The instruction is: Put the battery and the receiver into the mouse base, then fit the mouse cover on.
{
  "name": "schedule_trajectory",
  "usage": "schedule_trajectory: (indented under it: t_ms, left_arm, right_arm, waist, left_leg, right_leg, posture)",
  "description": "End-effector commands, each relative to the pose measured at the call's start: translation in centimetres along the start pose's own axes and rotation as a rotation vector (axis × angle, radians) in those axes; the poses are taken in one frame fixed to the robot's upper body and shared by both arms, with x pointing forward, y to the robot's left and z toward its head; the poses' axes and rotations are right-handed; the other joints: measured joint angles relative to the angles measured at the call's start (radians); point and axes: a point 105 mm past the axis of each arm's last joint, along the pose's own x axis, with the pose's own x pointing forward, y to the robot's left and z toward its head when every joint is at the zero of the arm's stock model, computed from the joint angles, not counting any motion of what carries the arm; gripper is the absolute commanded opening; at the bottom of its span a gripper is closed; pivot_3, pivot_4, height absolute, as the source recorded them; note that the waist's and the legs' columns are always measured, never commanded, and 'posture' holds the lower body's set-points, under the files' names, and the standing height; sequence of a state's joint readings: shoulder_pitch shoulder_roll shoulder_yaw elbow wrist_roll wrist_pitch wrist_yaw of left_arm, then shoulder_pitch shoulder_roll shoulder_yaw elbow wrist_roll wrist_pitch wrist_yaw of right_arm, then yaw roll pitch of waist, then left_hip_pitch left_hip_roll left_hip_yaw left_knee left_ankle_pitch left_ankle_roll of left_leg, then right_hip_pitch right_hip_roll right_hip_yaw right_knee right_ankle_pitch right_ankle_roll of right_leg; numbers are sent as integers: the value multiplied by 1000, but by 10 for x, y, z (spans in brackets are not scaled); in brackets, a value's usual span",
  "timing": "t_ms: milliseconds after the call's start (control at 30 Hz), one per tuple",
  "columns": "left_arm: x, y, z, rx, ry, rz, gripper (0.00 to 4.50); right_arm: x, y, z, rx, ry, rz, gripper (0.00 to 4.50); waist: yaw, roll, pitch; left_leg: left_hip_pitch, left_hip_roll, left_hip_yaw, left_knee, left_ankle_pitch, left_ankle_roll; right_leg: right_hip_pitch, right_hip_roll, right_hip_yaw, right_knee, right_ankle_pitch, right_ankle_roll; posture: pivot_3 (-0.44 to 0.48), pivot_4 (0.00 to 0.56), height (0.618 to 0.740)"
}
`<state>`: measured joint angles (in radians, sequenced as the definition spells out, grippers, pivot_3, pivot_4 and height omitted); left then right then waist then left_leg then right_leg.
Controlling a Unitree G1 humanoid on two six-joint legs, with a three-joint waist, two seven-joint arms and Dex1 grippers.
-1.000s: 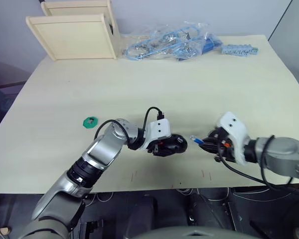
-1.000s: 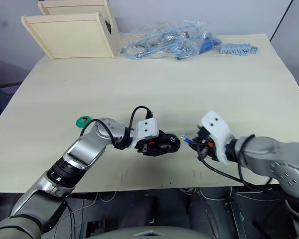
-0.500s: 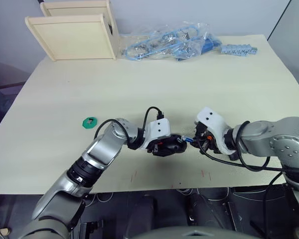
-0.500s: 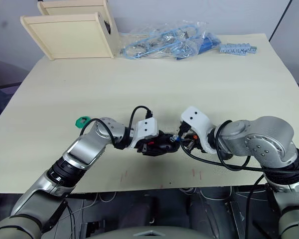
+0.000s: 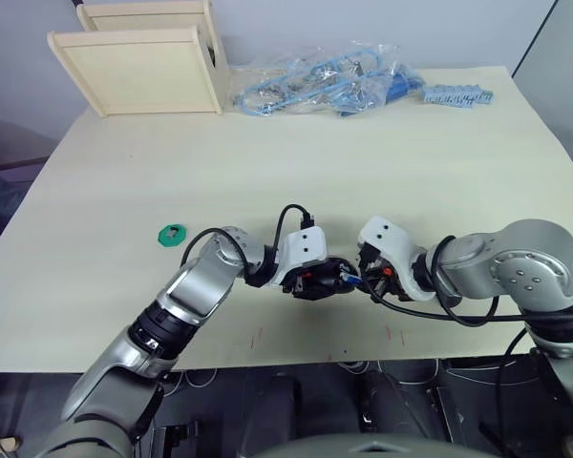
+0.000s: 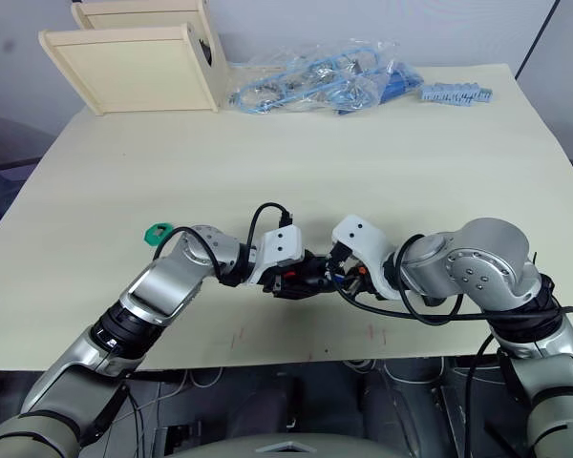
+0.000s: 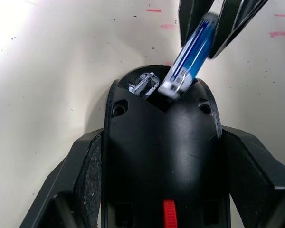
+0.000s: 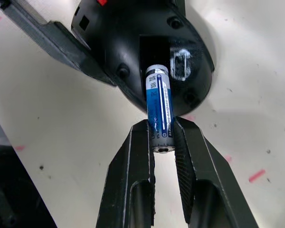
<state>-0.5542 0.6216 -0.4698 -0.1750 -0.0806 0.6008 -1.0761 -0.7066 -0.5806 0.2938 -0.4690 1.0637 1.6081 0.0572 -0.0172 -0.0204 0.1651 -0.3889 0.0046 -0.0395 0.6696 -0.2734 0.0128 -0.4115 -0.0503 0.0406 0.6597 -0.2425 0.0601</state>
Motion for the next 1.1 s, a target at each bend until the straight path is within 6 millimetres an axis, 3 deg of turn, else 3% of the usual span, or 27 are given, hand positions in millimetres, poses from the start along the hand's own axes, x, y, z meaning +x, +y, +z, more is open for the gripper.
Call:
schedule_trajectory:
  t_ms: [33, 233, 267, 300, 400, 633, 767, 933, 1000, 1100]
  left_arm:
    - [4, -3, -13, -32, 49, -5, 2938]
    - [4, -1, -13, -34, 49, -1, 2938]
    - [4, -2, -13, -35, 49, -1, 2938]
    - [4, -2, -13, -35, 49, -1, 2938]
    - [5, -3, -13, -36, 46, -2, 2938]
    - [6, -4, -14, -38, 45, 0, 2938]
    - [6, -3, -14, -38, 44, 0, 2938]
    - [5, -3, -13, -40, 40, -3, 2938]
    - [5, -2, -14, -40, 40, -3, 2938]
    - [5, -2, -14, -41, 40, -4, 2938]
  right_arm:
    - [1, 1, 6, -11, -7, -2, 76]
    - [7, 4, 7, -5, 4, 19, 76]
    - [7, 3, 7, -2, 1, 11, 876]
    - [7, 3, 8, 0, -2, 4, 1116]
    - [-1, -4, 13, 24, -61, -28, 2413]
    - [-37, 9, 3, -86, -248, -15, 2413]
    - [-51, 30, 10, 3, -524, 238, 2413]
    - [-37, 14, 4, -64, -603, 103, 2413]
    - [-29, 8, -1, -47, -622, 84, 1884]
    - [-19, 2, -6, -26, -660, 63, 545]
  waist:
    - [0, 0, 0]
    - [0, 0, 0]
    - [0, 0, 0]
    - [0, 0, 0]
    - [-3, 0, -1]
    - [4, 0, -1]
    - [1, 1, -1]
    - [1, 1, -1]
    - [1, 1, -1]
    - [2, 1, -1]
  left_leg:
    - [0, 0, 0, 0, 0, 0]
    - [0, 0, 0, 0, 0, 0]
    - [0, 0, 0, 0, 0, 0]
    - [0, 0, 0, 0, 0, 0]
    - [1, 0, 0, 0, 0, 0]
    - [-1, 0, -1, 0, 0, 0]
    - [-4, 0, -7, 1, 0, 0]
    - [-2, -1, -8, 1, 0, 0]
    - [-2, -1, -8, 1, 0, 0]
    - [-3, -1, -8, 1, 0, 0]
  right_leg:
    - [0, 0, 0, 0, 0, 0]
    - [0, 0, 0, 0, 0, 0]
    - [0, 0, 0, 0, 0, 0]
    - [0, 0, 0, 0, 0, 0]
    - [0, 0, 0, 1, 0, 0]
    - [0, 0, -1, -1, 0, 0]
    - [0, 0, -6, -2, 0, 0]
    - [0, 0, -4, -1, 0, 0]
    - [0, 0, -5, -1, 0, 0]
    - [0, 0, -5, -1, 0, 0]
  posture:
    - [0, 150, 740]
    - [0, 150, 740]
    - [0, 150, 740]
    - [0, 150, 740]
    - [0, 150, 740]
    - [0, 150, 740]
    - [0, 150, 740]
    - [0, 150, 740]
    - [0, 150, 740]
    - [0, 150, 740]
